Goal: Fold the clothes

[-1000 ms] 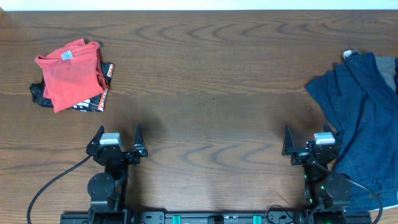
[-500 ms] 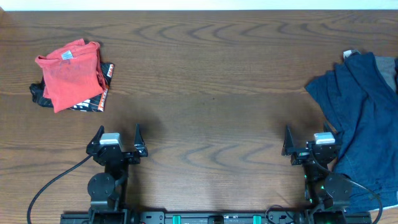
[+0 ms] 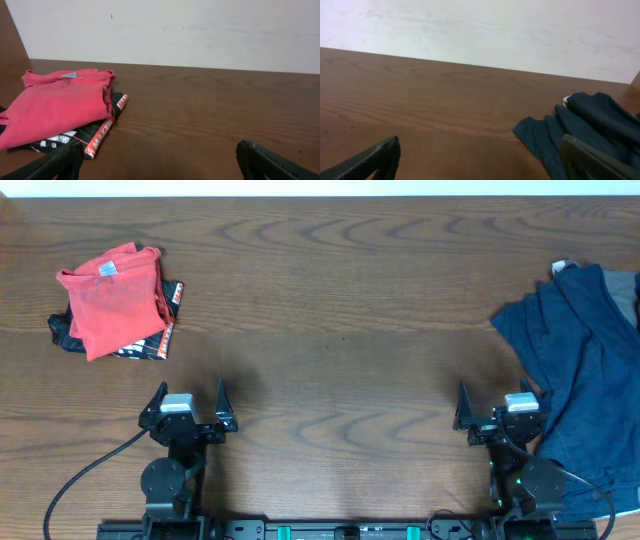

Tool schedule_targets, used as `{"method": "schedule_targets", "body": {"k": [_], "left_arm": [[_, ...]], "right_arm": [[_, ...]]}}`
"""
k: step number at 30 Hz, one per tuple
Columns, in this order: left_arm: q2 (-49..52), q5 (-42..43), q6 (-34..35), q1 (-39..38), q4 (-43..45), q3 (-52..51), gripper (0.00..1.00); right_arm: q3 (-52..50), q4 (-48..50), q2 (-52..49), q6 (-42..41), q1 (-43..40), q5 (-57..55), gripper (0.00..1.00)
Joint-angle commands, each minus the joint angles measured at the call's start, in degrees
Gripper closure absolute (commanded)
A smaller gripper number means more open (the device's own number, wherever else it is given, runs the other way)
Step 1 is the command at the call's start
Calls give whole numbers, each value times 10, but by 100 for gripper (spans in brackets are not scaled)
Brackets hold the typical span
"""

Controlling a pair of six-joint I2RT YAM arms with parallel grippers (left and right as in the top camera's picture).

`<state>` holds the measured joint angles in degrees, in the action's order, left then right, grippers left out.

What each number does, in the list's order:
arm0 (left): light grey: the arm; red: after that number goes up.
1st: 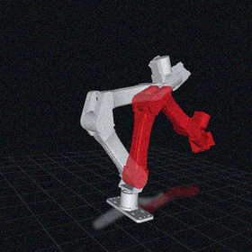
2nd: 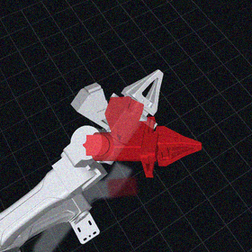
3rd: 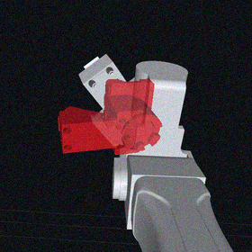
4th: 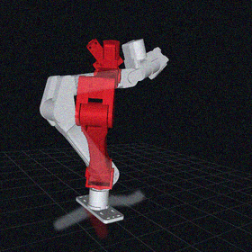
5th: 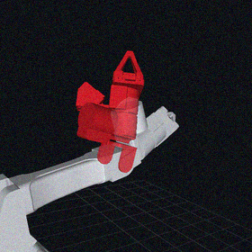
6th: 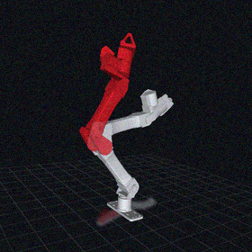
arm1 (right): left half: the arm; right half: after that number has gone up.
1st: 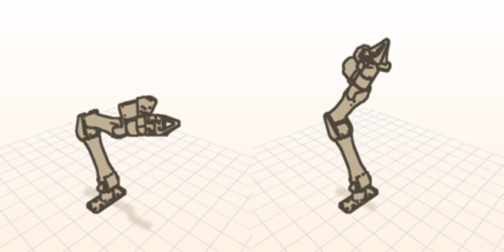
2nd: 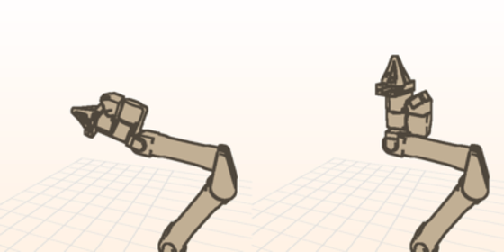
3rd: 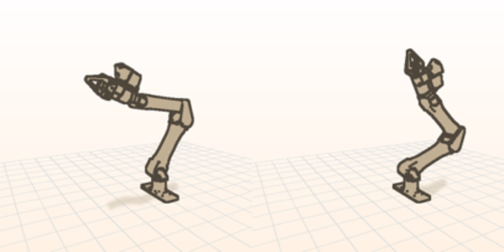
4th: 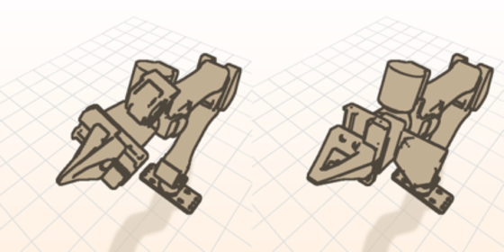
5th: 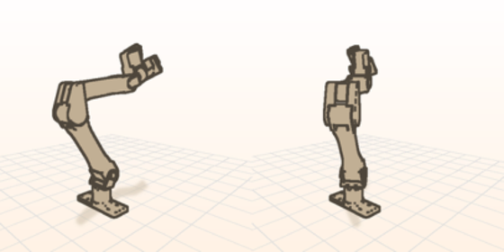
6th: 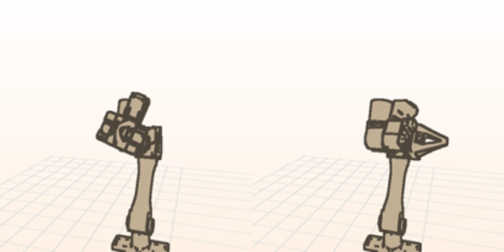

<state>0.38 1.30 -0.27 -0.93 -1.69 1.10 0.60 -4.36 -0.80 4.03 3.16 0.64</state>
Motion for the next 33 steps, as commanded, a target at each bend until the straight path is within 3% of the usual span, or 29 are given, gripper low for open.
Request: {"method": "schedule_targets", "body": {"k": [1, 15, 19, 23, 27, 33], "left_arm": [[2, -18, -10, -1, -25, -9, 2], [2, -18, -10, -1, -21, -9, 2], [2, 26, 15, -1, -20, -8, 2], [5, 48, 16, -1, -26, 11, 2], [39, 48, 16, -1, -40, 63, 2], [167, 52, 16, -1, -144, 206, 2]], "right_arm": [[-3, 1, 0, 7, 4, -2, 1], [-3, 10, 0, 4, 4, 1, 1], [0, 24, 0, -67, 4, 13, 1], [27, 19, -6, -70, 4, -16, 1], [83, -4, -51, -70, 4, -50, 1], [205, -50, -227, -70, 4, -65, 1]]}}
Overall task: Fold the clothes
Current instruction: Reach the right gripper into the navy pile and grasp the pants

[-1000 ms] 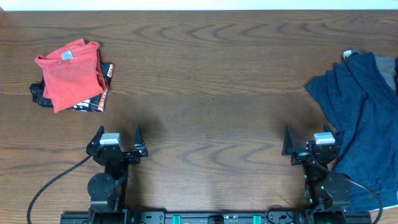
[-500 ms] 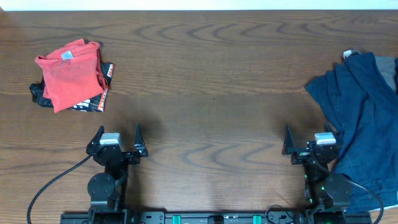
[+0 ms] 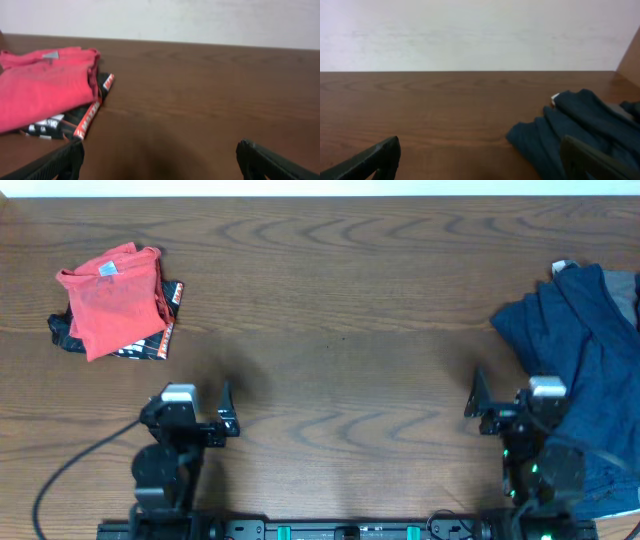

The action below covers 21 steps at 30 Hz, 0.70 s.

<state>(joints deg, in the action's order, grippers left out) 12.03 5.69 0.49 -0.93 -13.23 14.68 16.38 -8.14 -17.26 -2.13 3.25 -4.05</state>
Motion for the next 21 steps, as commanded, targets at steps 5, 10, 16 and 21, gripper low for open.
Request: {"method": "schedule_targets", "body": {"k": [5, 10, 16, 21], "left_arm": [[184, 8, 8, -1, -139, 196, 2], [289, 19, 9, -1, -241, 287, 2], [338, 23, 9, -1, -271, 311, 2], [339, 27, 9, -1, -270, 311, 2]], "right_arm": [[199, -115, -269, 0, -2, -17, 1], [341, -249, -452, 33, -22, -17, 1], [407, -280, -577, 34, -34, -105, 1], [407, -281, -636, -19, -96, -198, 1]]}}
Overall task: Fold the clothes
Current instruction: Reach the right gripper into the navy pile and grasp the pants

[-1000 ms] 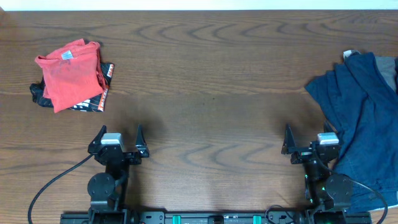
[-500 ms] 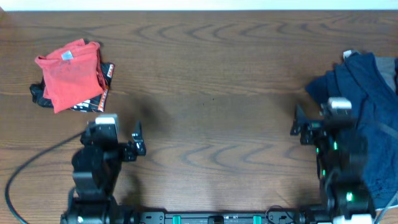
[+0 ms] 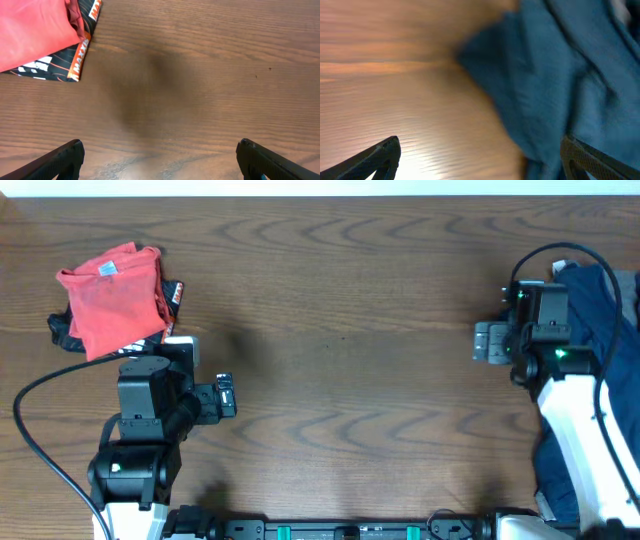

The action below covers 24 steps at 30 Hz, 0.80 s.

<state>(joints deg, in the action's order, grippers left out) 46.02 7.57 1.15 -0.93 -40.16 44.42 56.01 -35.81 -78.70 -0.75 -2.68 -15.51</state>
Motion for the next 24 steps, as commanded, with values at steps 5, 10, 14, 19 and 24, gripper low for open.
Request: {"method": "schedule_targets", "body": {"k": [5, 10, 14, 19, 24], "left_arm": [[0, 8, 7, -1, -1, 14, 2], [0, 8, 7, -1, -1, 14, 2], [0, 8, 7, -1, -1, 13, 2], [0, 8, 7, -1, -1, 13, 2], [0, 8, 7, -1, -1, 13, 2]], "right_arm": [[11, 2, -77, -46, -106, -31, 10], [11, 3, -129, -45, -140, 7, 26], [11, 11, -168, -46, -151, -15, 31], [11, 22, -193, -57, -159, -25, 38], [11, 39, -196, -57, -166, -25, 48]]}}
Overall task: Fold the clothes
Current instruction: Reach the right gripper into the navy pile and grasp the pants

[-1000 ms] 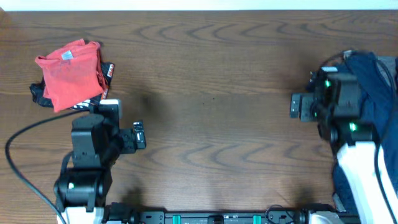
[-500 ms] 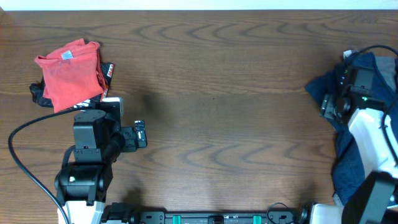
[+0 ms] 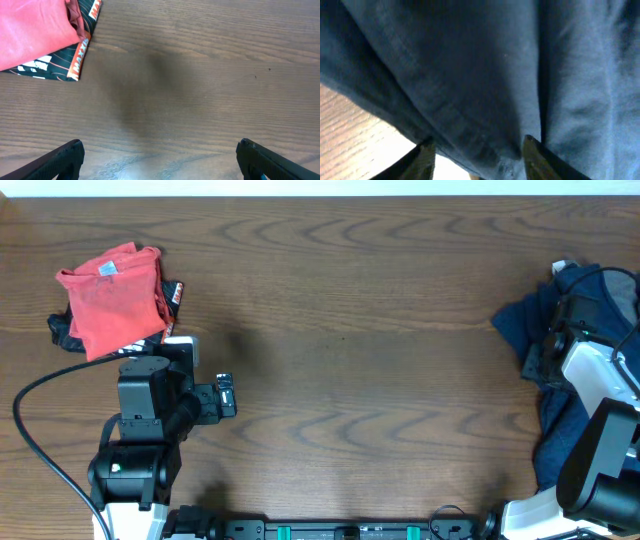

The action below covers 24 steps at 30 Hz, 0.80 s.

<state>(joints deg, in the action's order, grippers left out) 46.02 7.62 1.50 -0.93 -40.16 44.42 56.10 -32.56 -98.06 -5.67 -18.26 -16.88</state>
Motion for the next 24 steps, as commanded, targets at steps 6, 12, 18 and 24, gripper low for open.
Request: {"method": "schedule_targets", "body": {"k": [6, 12, 18, 24], "left_arm": [[0, 8, 3, -1, -1, 13, 2], [0, 8, 3, -1, -1, 13, 2], [0, 8, 3, -1, -1, 13, 2], [0, 8, 3, -1, -1, 13, 2]], "right_arm": [[10, 15, -2, -7, -18, -13, 49], [8, 15, -2, -7, -24, -11, 59], [3, 24, -12, -7, -25, 21, 69], [10, 18, -7, -7, -24, 72, 99]]}}
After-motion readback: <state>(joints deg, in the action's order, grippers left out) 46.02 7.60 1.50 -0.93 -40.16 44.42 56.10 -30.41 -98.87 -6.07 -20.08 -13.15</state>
